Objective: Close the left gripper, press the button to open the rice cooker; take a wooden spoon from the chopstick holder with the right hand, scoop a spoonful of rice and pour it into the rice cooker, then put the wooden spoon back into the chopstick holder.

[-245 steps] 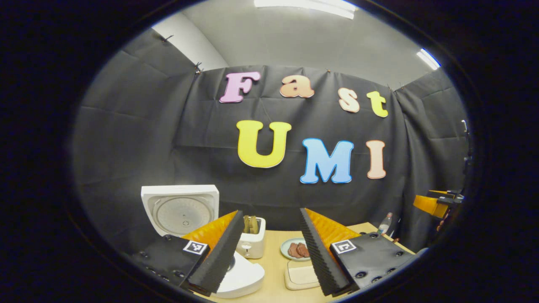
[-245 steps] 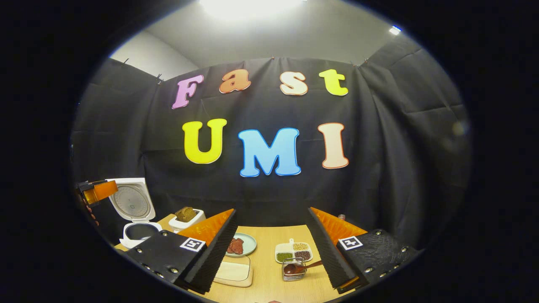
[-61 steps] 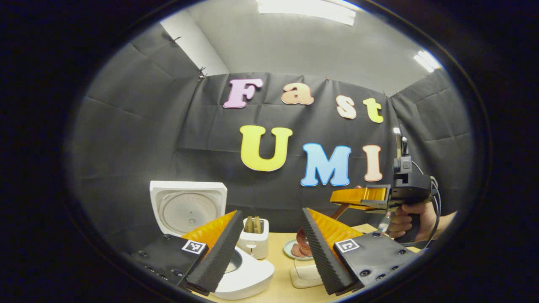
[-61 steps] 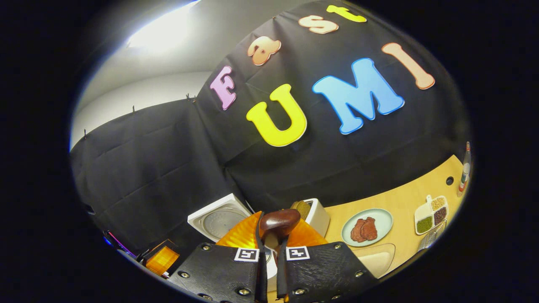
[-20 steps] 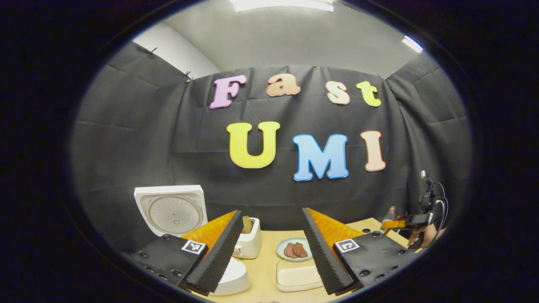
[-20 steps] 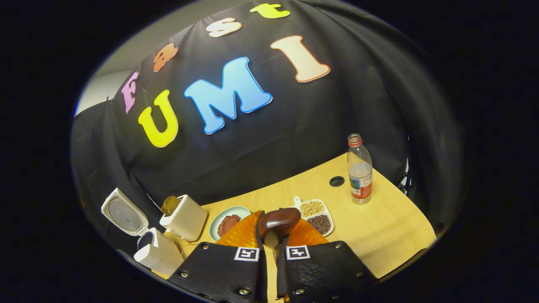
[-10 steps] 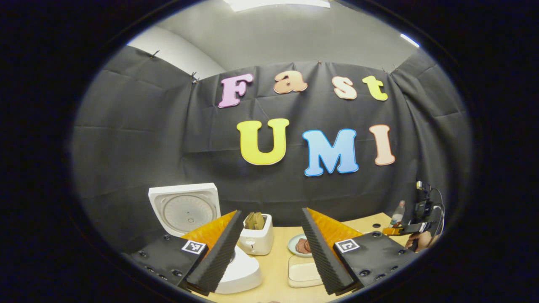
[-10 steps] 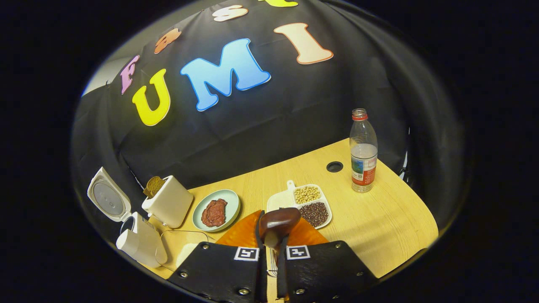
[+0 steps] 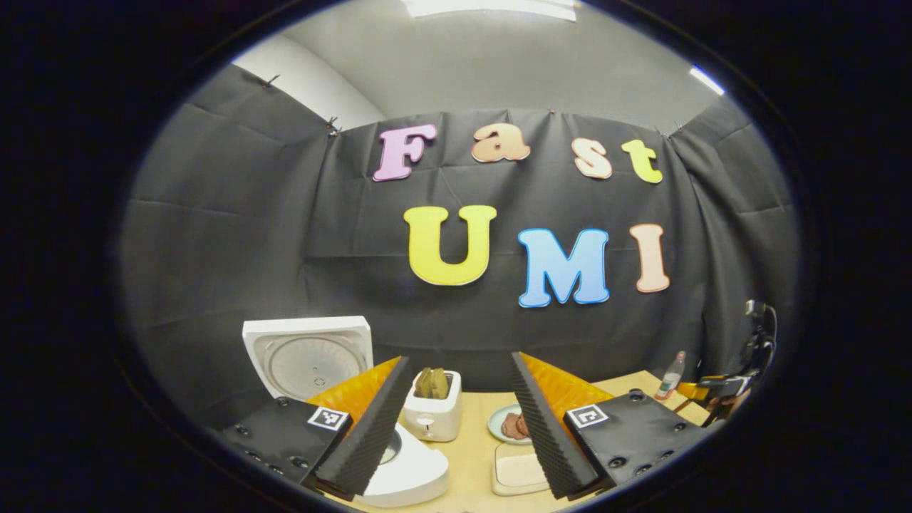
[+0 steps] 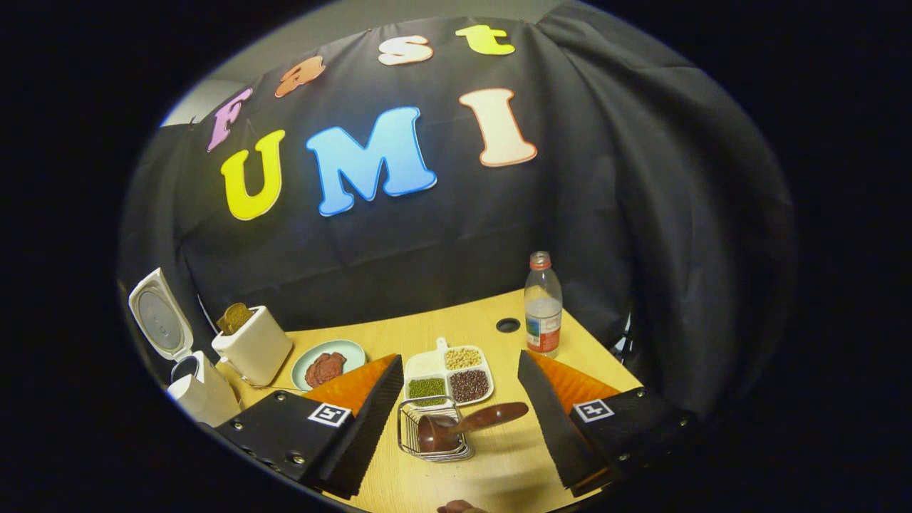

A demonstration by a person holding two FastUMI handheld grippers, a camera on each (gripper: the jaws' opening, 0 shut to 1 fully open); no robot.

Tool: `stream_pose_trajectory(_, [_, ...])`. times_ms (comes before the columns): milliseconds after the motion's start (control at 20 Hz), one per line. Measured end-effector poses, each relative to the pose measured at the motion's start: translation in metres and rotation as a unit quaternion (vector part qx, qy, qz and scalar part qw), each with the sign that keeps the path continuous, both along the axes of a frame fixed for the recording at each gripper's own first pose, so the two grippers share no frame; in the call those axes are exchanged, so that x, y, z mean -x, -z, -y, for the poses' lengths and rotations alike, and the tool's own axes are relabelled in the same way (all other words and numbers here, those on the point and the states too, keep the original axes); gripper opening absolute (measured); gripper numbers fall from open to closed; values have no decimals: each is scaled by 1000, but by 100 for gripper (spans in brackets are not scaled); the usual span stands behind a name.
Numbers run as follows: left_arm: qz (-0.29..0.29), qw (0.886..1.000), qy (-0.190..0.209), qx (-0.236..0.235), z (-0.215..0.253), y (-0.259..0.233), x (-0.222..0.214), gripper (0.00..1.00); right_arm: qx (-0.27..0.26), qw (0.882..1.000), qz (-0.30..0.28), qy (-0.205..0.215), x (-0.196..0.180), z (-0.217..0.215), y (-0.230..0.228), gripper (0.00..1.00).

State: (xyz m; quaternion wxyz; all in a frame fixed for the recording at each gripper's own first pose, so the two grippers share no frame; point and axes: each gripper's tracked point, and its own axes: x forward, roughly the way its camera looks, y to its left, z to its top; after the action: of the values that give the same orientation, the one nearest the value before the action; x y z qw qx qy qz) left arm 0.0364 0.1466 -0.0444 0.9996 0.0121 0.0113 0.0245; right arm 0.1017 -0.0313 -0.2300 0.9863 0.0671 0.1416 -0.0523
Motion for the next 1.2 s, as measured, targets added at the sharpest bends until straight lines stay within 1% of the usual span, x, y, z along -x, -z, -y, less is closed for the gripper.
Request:
stream_pose_trajectory(150, [-4,1000,-1,15,-20,-3,-20,95,3,1000,23,-2,16,-6,-31,98])
stream_pose_trajectory(350, [-3,999,-27,19,-68,-17,-44,95,4,999,43,-9,30,-22,-61,97])
stream_pose_trajectory(500, [-2,998,-55,5,-114,-32,-64,96,2,998,52,-21,33,-38,-74,97])
stream_pose_trajectory(700, [3,995,-100,-19,-177,-50,-94,94,15,997,60,-43,31,-56,-85,97])
stream_pose_trajectory(800, [5,992,-127,-16,-207,-55,-112,94,19,997,61,-49,29,-61,-91,97])
stream_pose_trajectory(900, [12,990,-143,-18,-231,-60,-130,94,21,996,62,-54,28,-66,-93,97])
stream_pose_trajectory(1050, [-2,986,-163,-27,-266,-50,-163,96,26,996,61,-55,25,-68,-93,97])
stream_pose_trajectory(1150, [-20,983,-179,-19,-288,-32,-181,96,26,997,60,-52,23,-69,-93,97])
stream_pose_trajectory(1200, [-26,982,-185,-11,-295,-24,-190,94,25,997,58,-50,21,-70,-93,97])
